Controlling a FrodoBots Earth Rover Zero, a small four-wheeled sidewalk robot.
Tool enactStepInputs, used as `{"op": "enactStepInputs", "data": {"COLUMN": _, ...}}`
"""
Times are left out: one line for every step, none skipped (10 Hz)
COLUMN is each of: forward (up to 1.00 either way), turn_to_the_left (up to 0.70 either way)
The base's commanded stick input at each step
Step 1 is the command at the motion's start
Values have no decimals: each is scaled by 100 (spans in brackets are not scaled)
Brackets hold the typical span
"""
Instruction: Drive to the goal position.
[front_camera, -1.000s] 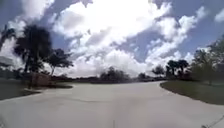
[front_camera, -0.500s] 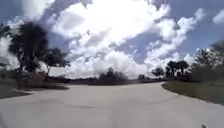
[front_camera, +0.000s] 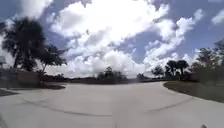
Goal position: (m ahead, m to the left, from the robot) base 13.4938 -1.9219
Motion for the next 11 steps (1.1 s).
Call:
{"op": "enactStepInputs", "data": {"forward": 100, "turn_to_the_left": 0}}
{"op": "enactStepInputs", "data": {"forward": 100, "turn_to_the_left": 0}}
{"op": "enactStepInputs", "data": {"forward": 100, "turn_to_the_left": 0}}
{"op": "enactStepInputs", "data": {"forward": 100, "turn_to_the_left": 0}}
{"op": "enactStepInputs", "data": {"forward": 100, "turn_to_the_left": 0}}
{"op": "enactStepInputs", "data": {"forward": 100, "turn_to_the_left": 0}}
{"op": "enactStepInputs", "data": {"forward": 100, "turn_to_the_left": 0}}
{"op": "enactStepInputs", "data": {"forward": 100, "turn_to_the_left": 0}}
{"op": "enactStepInputs", "data": {"forward": 100, "turn_to_the_left": 0}}
{"op": "enactStepInputs", "data": {"forward": 100, "turn_to_the_left": 0}}
{"op": "enactStepInputs", "data": {"forward": 100, "turn_to_the_left": 15}}
